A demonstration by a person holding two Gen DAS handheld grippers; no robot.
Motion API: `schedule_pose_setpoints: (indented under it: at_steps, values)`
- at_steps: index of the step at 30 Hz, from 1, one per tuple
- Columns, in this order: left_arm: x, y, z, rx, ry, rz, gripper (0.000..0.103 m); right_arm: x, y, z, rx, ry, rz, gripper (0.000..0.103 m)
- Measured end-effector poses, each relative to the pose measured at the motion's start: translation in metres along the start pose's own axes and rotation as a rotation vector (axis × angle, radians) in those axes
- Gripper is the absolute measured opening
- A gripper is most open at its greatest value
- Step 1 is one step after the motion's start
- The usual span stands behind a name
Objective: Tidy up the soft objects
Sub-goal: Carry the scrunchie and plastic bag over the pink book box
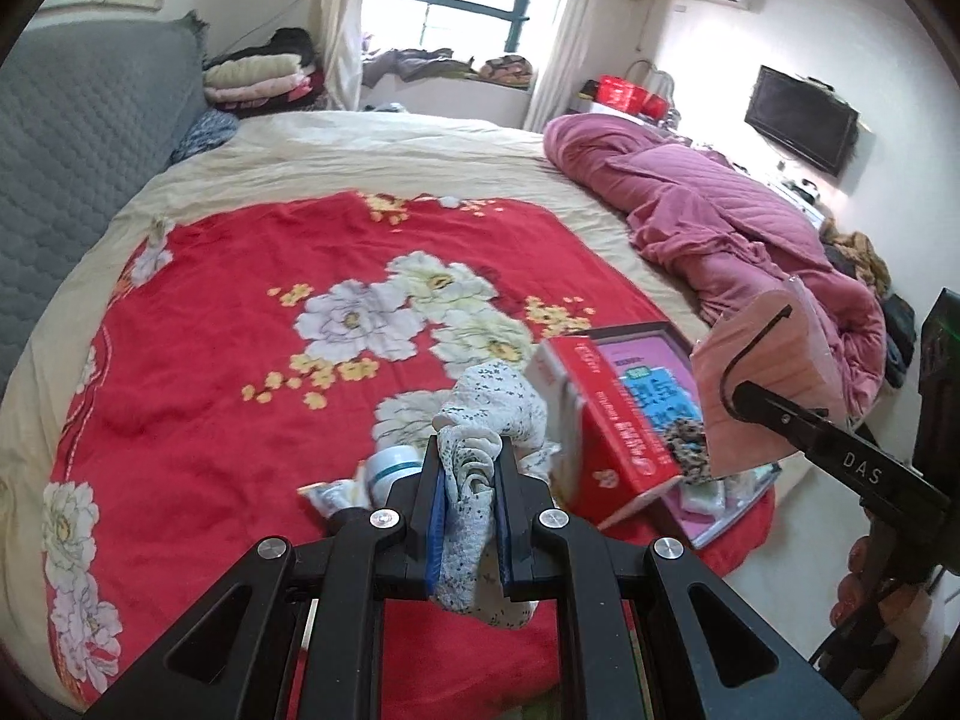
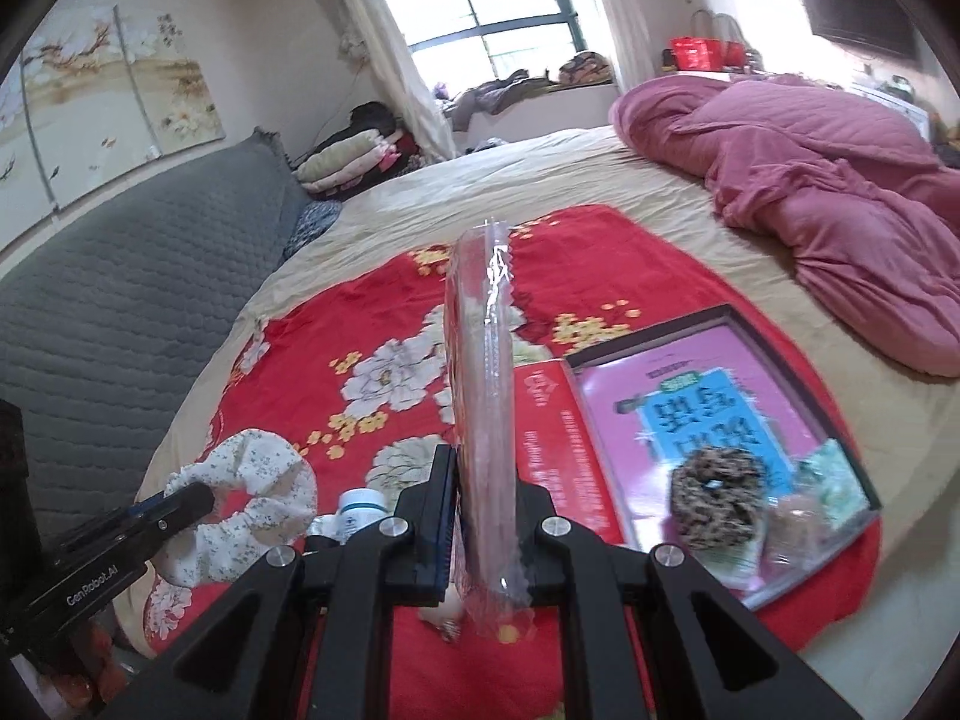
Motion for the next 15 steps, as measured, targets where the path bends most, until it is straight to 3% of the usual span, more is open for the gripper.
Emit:
schedule_pose_setpoints:
  at_steps: [15]
  values:
    - [0.004, 0.015, -0.093, -0.136, -0.04, -0.007, 0.014, 0.064, 0.006, -0.084, -0.107, -0.079, -0.094, 0.013]
Point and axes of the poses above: each gripper's, at about its wrist camera, not at the fingertips, and x roughly against the way its jaws point, z to its left, y to its top, the point moved 6 cm from there along -x, roughly the way its jaws point
